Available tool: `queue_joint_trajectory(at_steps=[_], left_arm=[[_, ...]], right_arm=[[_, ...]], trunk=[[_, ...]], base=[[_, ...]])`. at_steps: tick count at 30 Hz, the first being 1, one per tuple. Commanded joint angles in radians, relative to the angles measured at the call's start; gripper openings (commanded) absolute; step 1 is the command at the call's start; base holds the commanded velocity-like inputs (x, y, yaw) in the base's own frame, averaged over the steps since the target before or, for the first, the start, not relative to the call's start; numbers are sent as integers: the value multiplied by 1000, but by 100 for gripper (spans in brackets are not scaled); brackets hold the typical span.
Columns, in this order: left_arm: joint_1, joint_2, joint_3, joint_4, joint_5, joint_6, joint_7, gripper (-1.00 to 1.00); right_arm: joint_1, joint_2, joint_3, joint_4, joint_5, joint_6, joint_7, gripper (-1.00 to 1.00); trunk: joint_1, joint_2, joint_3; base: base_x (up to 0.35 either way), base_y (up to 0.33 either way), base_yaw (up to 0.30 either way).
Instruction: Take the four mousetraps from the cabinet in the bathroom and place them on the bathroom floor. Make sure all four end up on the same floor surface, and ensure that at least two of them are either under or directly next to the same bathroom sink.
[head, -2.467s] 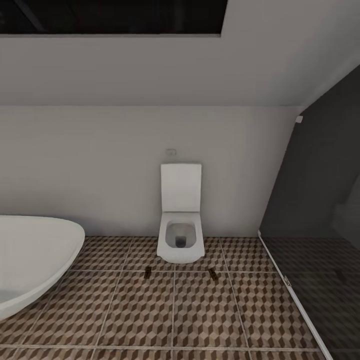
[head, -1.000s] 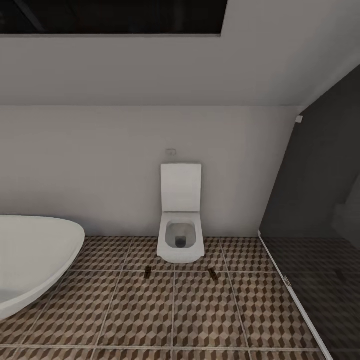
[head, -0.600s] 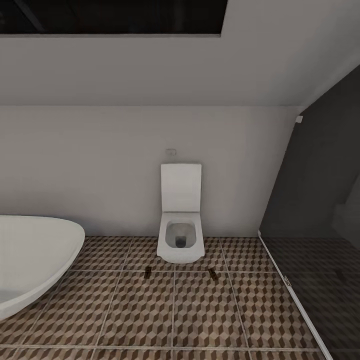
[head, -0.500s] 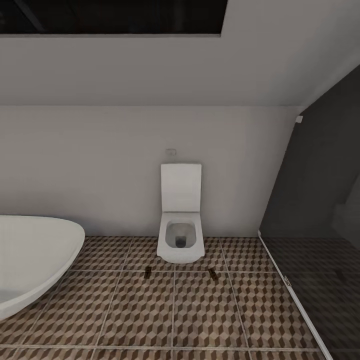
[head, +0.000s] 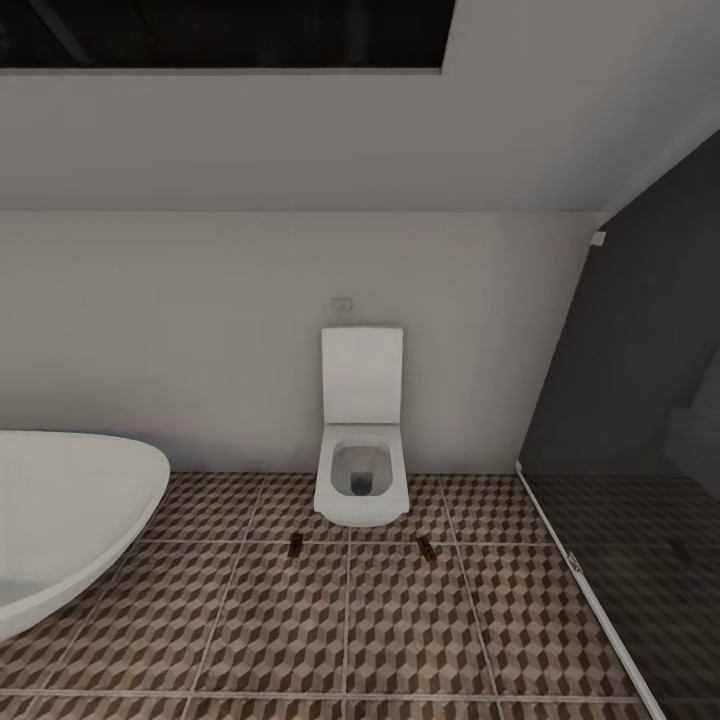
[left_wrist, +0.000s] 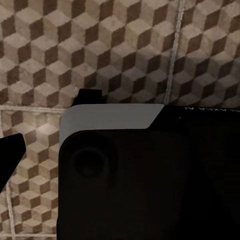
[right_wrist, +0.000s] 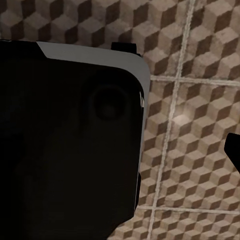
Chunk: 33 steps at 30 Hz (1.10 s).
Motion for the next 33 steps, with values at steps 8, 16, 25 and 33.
queue_joint_trajectory(at_steps=[8, 16, 25, 33], left_arm=[[1, -1, -8, 0, 12, 2, -1, 100], [1, -1, -8, 0, 12, 2, -2, 100], [1, 0, -8, 0, 12, 1, -2, 100], [1, 0, -8, 0, 12, 1, -2, 100]], right_arm=[[-1, -1, -8, 3, 7, -6, 2, 100], [-1, 0, -8, 3, 9, -7, 2, 100], [-1, 0, -8, 3, 8, -4, 2, 100], [-1, 0, -8, 3, 6, -3, 2, 100]], trunk=[[0, -1, -1], [0, -1, -1], [0, -1, 6], [0, -1, 18]], base=[[0, 0, 0], [0, 0, 0], [0, 0, 0], [0, 0, 0]])
